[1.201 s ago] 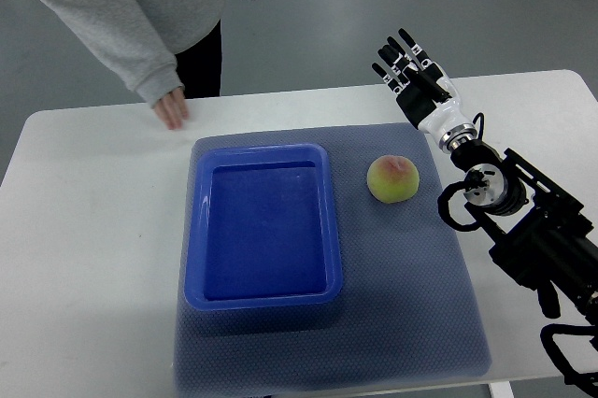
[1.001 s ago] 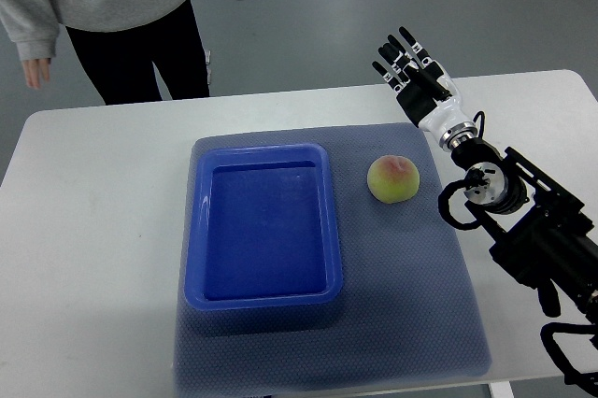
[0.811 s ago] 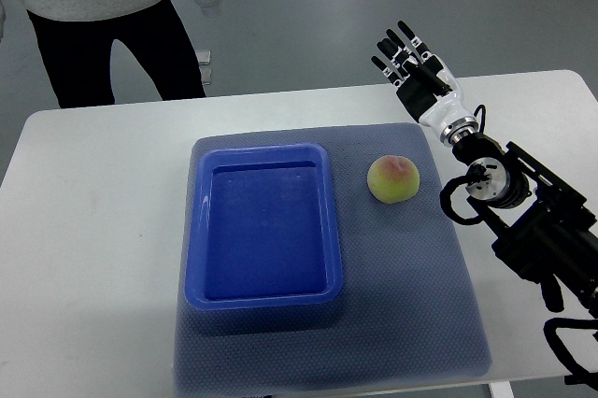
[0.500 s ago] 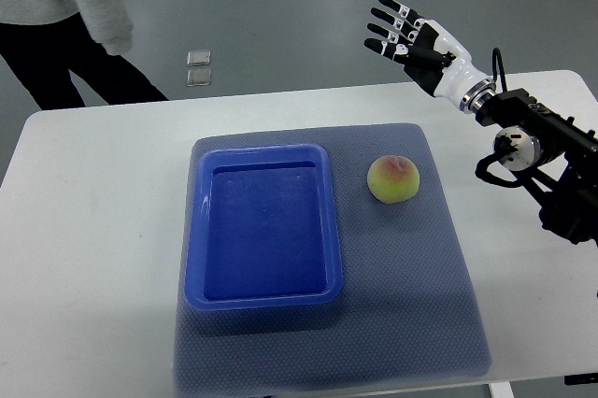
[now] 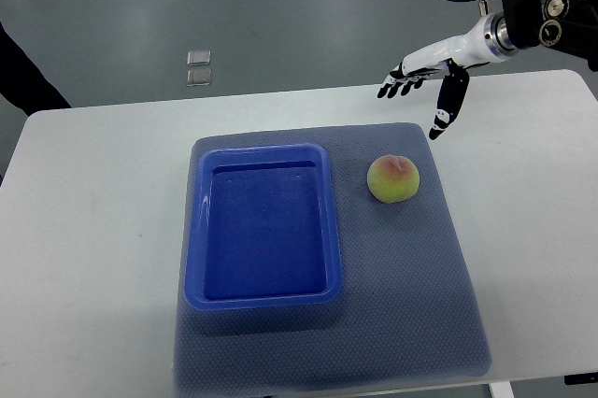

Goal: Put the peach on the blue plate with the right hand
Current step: 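Raise the right hand and swing it over toward the peach, then lower the right hand onto the peach and close fingers around it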

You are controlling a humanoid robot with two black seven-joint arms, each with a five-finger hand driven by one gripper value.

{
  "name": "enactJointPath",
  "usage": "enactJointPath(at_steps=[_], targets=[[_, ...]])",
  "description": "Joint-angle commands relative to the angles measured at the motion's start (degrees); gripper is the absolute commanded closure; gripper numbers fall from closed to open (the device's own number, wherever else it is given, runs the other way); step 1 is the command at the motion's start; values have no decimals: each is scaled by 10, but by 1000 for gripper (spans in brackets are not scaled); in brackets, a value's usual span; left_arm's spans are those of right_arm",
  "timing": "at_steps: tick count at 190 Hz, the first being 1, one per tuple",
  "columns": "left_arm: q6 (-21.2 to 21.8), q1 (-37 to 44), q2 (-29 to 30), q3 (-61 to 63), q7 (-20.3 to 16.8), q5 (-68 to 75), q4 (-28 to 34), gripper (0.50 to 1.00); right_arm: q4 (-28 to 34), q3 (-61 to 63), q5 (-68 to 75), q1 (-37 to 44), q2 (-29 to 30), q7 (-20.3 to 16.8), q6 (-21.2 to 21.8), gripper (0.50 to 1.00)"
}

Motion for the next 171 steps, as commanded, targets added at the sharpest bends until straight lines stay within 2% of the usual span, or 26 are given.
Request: enactJointPath(at_steps=[1, 45, 58, 69, 71, 76, 121, 122, 126, 171], targets=[[0, 0, 0, 0, 0, 0, 0, 500, 12, -24, 1, 22, 12, -39, 1, 570], [0, 0, 0, 0, 0, 0, 0, 500, 16, -23, 6, 11, 31, -37, -13, 570], [0, 0, 0, 0, 0, 0, 1, 500, 15, -23, 5, -18, 41, -35, -37, 570], [0, 0, 0, 0, 0, 0, 1, 500, 15, -23, 5, -18, 41, -35, -37, 570], [0, 0, 0, 0, 0, 0, 1, 500, 11, -23, 4, -34, 50, -35, -54, 572], [0, 0, 0, 0, 0, 0, 1, 500, 10, -23, 4, -40, 51, -34, -59, 572], [0, 0, 0, 0, 0, 0, 1, 500, 8, -17, 3, -69, 53, -26, -74, 572], [0, 0, 0, 0, 0, 0, 1, 500, 8, -10, 3, -78, 55, -24, -91, 572], [0, 0, 0, 0, 0, 0, 1, 500, 8, -9, 3, -82, 56, -23, -94, 572], [0, 0, 0, -1, 0, 0, 3, 500, 4, -1, 1, -110, 61, -19, -112, 572]])
